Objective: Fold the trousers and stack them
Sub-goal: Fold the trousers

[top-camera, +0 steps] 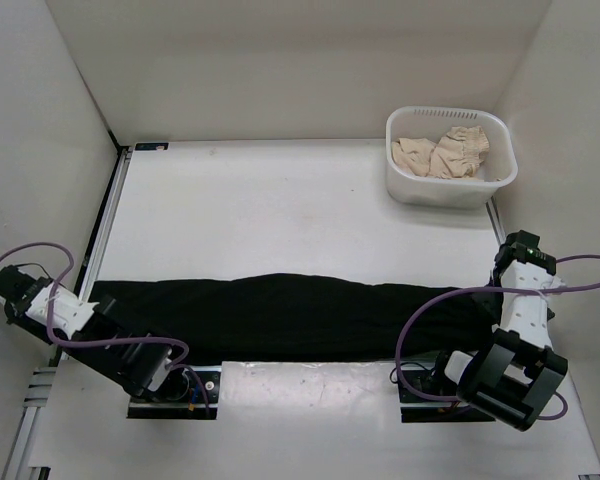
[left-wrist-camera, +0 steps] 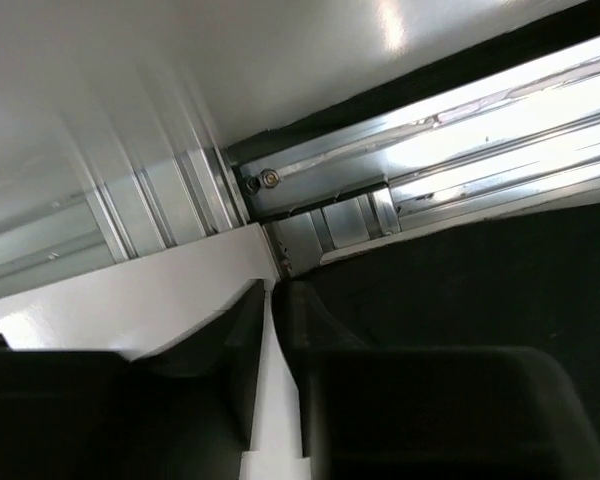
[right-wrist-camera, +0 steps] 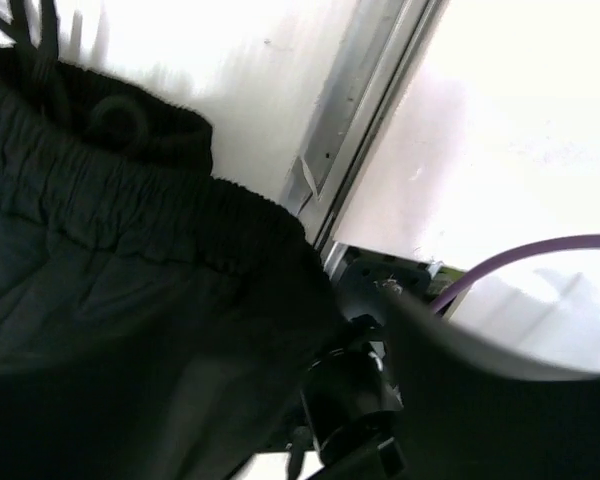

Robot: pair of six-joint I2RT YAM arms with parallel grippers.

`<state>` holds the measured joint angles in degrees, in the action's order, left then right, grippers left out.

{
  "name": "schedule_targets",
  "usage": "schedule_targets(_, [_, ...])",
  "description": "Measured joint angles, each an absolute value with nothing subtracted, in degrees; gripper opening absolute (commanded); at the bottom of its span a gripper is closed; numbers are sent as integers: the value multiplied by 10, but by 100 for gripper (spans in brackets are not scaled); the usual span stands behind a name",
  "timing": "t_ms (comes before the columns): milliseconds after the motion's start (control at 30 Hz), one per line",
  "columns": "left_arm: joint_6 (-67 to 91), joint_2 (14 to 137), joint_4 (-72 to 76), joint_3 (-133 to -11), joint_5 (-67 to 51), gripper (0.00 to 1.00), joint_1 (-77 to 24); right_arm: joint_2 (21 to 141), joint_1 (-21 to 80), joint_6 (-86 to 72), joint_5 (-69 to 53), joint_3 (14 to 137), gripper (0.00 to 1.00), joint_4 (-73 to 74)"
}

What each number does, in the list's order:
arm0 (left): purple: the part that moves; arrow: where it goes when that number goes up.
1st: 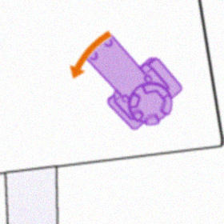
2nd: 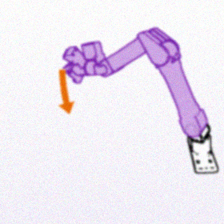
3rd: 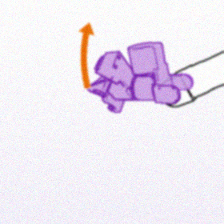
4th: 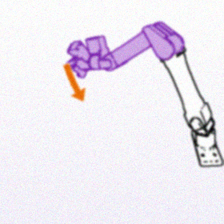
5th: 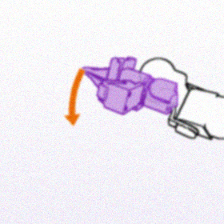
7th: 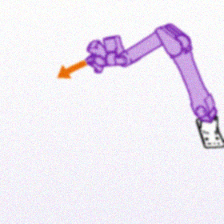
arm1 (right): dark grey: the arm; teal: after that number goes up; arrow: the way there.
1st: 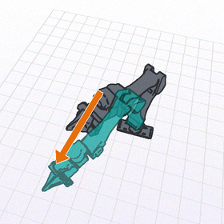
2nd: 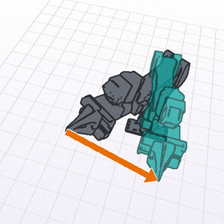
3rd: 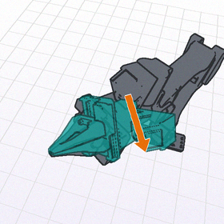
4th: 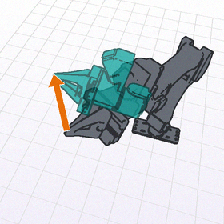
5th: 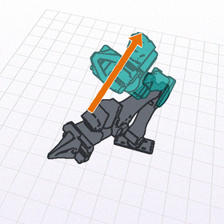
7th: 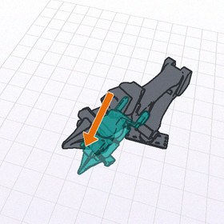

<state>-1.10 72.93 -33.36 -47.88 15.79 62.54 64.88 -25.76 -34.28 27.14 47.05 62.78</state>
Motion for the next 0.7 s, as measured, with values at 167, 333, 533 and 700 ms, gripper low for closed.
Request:
schedule_targets(167, [-13, 726, -342, -465, 154, 51, 630, 649, -258, -353, 306, 478, 98, 642])
schedule_targets(333, [-10, 686, -398, -472, 127, 54, 633, 648, -258, -368, 326, 534, 92, 668])
schedule_targets(533, [-3, 671, -478, -549, 93, 51, 568, 642, -172, -362, 246, 565, 55, 623])
schedule_targets(700, [-1, 707, -472, -499, 102, 46, 408, 672, -62, -401, 168, 492, 23, 555])
